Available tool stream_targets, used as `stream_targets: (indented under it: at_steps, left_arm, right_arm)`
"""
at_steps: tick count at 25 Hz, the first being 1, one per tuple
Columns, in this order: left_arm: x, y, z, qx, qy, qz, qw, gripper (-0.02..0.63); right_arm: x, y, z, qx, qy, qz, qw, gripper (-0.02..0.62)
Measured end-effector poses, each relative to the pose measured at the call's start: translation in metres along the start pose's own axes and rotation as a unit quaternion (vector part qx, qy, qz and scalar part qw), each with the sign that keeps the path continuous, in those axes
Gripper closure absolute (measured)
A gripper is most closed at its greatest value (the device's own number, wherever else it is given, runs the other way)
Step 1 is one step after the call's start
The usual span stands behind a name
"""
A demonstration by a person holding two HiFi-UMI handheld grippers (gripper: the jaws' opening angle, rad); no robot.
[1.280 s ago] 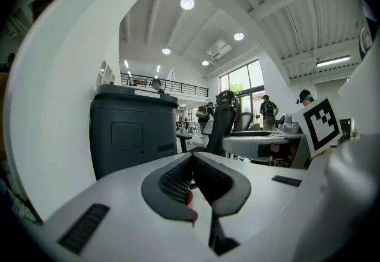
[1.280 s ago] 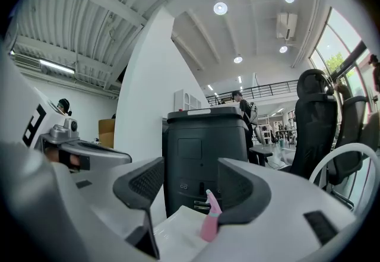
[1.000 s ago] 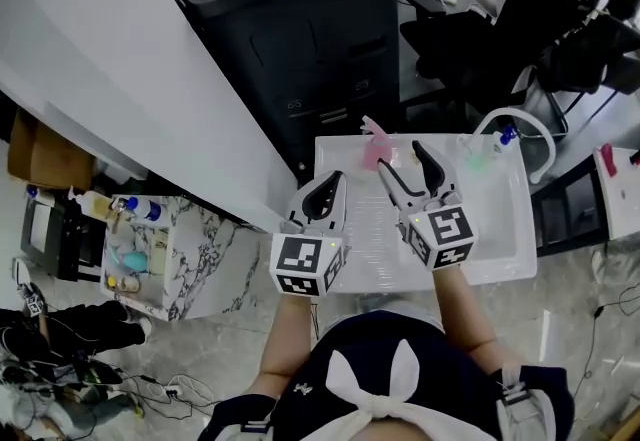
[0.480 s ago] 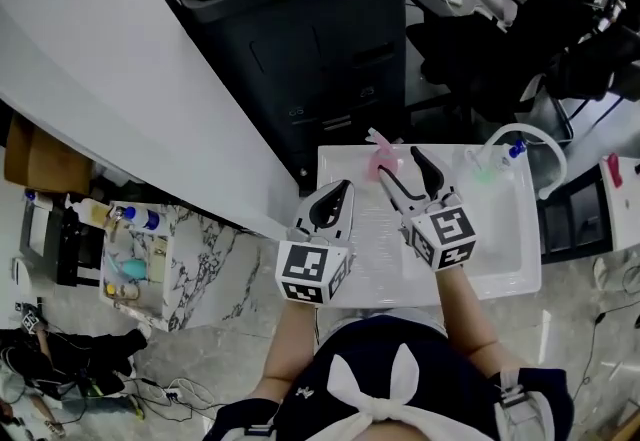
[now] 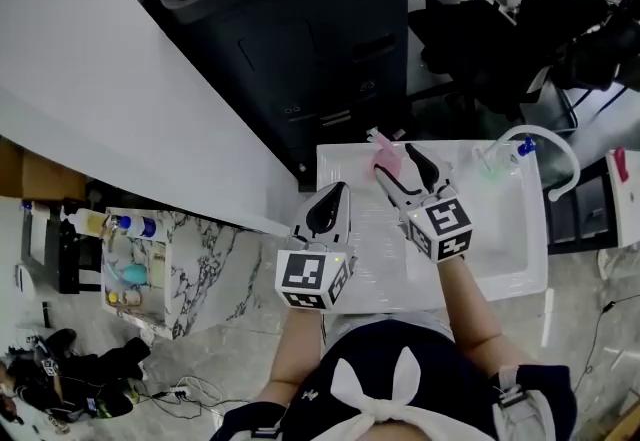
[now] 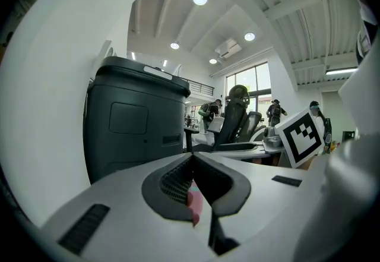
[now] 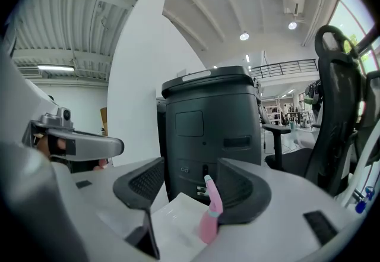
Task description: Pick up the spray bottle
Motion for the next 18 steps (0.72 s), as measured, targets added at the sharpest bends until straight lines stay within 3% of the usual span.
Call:
stream_targets:
  at_steps: [18]
  left_arm:
    - [-0.02,0.013,0.03,0.023,0.026,0.002,0.9994,0.58]
  right_arm:
    - [-0.04,-0.036,0.055,-0.014,0.077,0.007,0.997,0.334]
Point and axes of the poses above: the fingertips, and each gripper's own axes: x backward along the fingers, y to its left, z out of its underside, the point moved 4 cm from there along x, backward along the fingers, and after that the axes turned 8 degrees about -z, right-handed, at the moved point
